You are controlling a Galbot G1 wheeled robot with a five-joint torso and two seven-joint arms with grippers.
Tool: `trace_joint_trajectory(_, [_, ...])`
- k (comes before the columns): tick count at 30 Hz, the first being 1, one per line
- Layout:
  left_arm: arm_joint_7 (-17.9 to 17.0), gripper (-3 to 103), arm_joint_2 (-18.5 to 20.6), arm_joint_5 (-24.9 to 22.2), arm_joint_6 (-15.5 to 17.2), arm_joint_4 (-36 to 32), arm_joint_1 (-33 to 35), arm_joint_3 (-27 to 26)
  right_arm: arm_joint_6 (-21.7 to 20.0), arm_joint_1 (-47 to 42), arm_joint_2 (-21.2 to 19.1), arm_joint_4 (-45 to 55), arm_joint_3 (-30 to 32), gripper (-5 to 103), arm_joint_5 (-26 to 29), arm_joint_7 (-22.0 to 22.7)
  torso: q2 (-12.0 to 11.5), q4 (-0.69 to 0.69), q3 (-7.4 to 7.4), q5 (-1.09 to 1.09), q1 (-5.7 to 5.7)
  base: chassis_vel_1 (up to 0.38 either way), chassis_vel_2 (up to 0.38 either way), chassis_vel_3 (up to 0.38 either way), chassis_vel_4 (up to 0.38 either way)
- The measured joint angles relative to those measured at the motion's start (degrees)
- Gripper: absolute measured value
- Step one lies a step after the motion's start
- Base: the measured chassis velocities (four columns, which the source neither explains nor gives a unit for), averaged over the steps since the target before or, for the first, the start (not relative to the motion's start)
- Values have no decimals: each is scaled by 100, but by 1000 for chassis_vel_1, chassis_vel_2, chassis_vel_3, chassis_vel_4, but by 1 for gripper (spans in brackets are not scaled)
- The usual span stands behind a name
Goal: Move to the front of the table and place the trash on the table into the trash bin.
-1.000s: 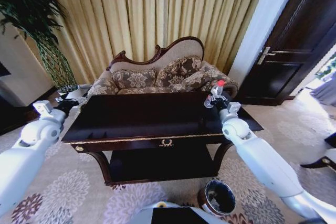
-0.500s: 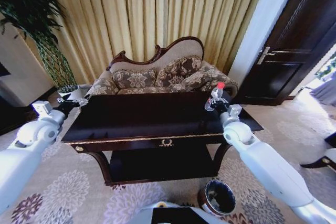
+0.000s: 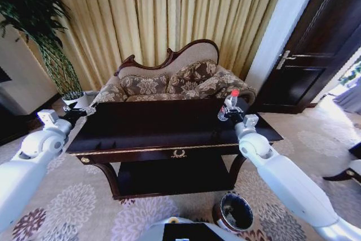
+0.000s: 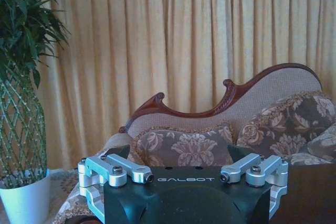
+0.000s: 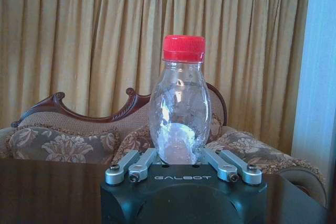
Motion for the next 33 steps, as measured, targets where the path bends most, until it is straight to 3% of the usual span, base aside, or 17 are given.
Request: trace_joint_trajectory(33, [-77,100,-4,46,-5,-115,-69,68,147,-109,150,35,20,24,-124,-136,0,0,0,0,0,42,-38,-38,40])
